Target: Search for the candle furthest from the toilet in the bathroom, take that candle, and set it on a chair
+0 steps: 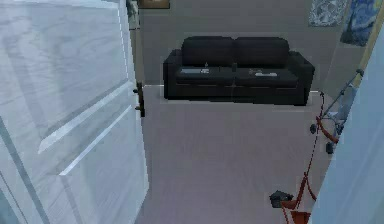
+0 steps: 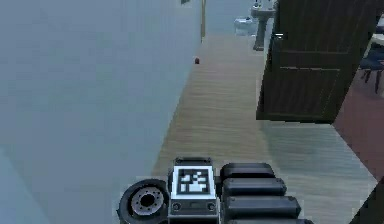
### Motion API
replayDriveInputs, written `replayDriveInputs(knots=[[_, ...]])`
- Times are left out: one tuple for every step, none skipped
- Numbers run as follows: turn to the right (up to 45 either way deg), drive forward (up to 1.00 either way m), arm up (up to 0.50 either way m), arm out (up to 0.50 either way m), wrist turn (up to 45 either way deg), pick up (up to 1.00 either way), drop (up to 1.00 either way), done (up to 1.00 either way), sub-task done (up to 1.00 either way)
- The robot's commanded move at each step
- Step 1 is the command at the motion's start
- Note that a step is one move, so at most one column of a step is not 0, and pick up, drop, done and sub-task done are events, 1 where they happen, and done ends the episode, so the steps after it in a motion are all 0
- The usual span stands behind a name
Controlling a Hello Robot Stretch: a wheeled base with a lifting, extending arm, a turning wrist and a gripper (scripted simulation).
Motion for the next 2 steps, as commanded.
replayDriveInputs(knots=[[0.0, 0.30, 0.00, 0.00, 0.0, 0.00, 0.00, 0.00, 0.00], [6.0, 0.00, 0.00, 0.00, 0.0, 0.00, 0.00, 0.00, 0.00]])
